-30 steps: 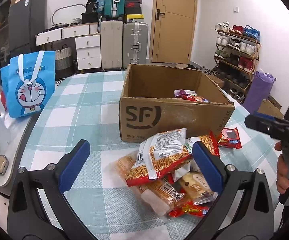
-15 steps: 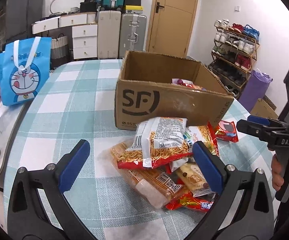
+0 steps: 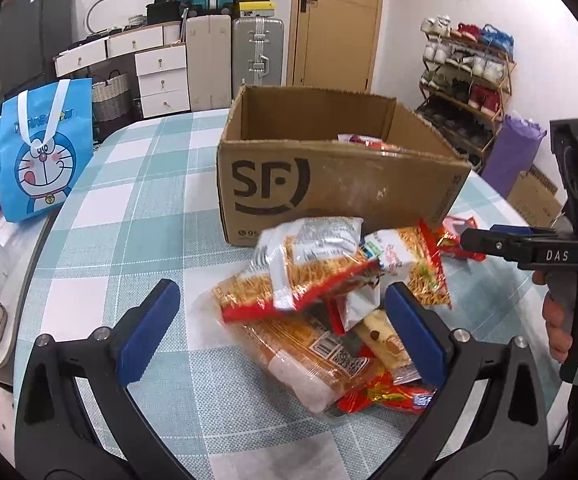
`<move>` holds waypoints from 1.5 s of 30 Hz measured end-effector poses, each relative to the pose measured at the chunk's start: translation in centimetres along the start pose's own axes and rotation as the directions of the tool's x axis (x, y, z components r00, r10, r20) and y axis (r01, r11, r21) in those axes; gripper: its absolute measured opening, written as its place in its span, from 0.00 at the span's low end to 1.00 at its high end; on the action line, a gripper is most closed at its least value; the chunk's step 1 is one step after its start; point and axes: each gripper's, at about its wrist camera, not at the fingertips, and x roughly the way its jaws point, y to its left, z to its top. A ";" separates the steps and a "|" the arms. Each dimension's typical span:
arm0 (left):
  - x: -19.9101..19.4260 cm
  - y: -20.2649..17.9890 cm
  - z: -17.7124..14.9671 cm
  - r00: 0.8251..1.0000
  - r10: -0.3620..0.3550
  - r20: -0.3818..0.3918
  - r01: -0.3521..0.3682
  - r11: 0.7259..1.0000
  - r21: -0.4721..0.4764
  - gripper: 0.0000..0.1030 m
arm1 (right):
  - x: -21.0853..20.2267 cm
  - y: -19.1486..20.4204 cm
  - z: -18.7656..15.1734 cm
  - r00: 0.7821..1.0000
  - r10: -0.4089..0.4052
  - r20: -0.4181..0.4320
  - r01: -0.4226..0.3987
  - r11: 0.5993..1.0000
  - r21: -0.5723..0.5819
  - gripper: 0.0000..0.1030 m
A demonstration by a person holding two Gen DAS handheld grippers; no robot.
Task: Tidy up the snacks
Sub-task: 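Move both tools back toward the remaining snack pile, then grasp the red Oreo pack with the right tool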
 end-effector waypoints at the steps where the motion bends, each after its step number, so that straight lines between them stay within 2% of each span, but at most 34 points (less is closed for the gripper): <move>1: 0.2 -0.1 -0.1 1.000 0.001 -0.001 -0.001 1.000 0.005 0.99 | 0.3 0.0 0.0 1.000 -0.003 -0.005 0.003 1.000 0.001 0.99; 10: 1.3 -0.4 -0.6 0.999 0.012 -0.032 -0.011 1.000 0.023 0.99 | 2.4 0.4 -0.4 0.999 -0.021 -0.043 0.020 0.999 -0.030 0.99; 20: 2.0 0.0 -1.1 0.996 -0.014 -0.086 0.016 1.000 0.017 0.99 | 3.6 2.3 -1.2 0.990 -0.141 -0.027 0.135 0.979 -0.155 0.99; 23: 1.3 0.7 -1.6 0.997 -0.021 -0.077 0.023 1.000 0.016 0.99 | 4.0 2.8 -1.3 0.983 -0.179 -0.030 0.170 0.968 -0.183 0.99; 29: 0.9 1.9 -2.7 0.996 -0.030 -0.088 0.028 0.999 -0.023 0.99 | 4.3 2.7 -1.1 0.982 -0.185 -0.026 0.177 0.967 -0.186 0.99; 31: 0.7 1.9 -3.0 0.995 -0.029 -0.091 0.027 0.999 -0.022 0.99 | 4.1 2.6 -1.0 0.983 -0.182 -0.016 0.176 0.966 -0.190 0.93; 33: 0.5 1.6 -3.4 0.995 -0.029 -0.091 0.028 1.000 -0.012 0.99 | 3.8 2.6 -1.0 0.983 -0.181 0.001 0.178 0.966 -0.190 0.75; 34: 0.5 1.4 -3.6 0.996 -0.028 -0.090 0.027 1.000 -0.005 0.99 | 3.5 2.7 -1.1 0.983 -0.182 0.009 0.181 0.965 -0.190 0.71; 36: 0.4 1.1 -3.9 0.996 -0.019 -0.087 0.020 1.000 0.009 0.99 | 3.2 2.5 -1.0 0.982 -0.189 0.022 0.189 0.965 -0.182 0.52; 38: 0.2 0.6 -4.0 0.998 -0.005 -0.066 0.007 1.000 0.027 0.99 | 3.0 2.3 -1.0 0.982 -0.185 0.026 0.187 0.965 -0.182 0.48; 41: 0.5 0.2 -4.1 0.996 -0.013 -0.084 0.018 0.998 0.061 0.99 | 2.7 2.2 -1.1 0.984 -0.176 0.028 0.178 0.966 -0.186 0.41; 45: 0.8 0.6 -4.0 0.996 -0.016 -0.093 0.021 0.999 0.045 0.99 | 2.4 2.2 -1.2 0.986 -0.162 0.032 0.165 0.968 -0.190 0.37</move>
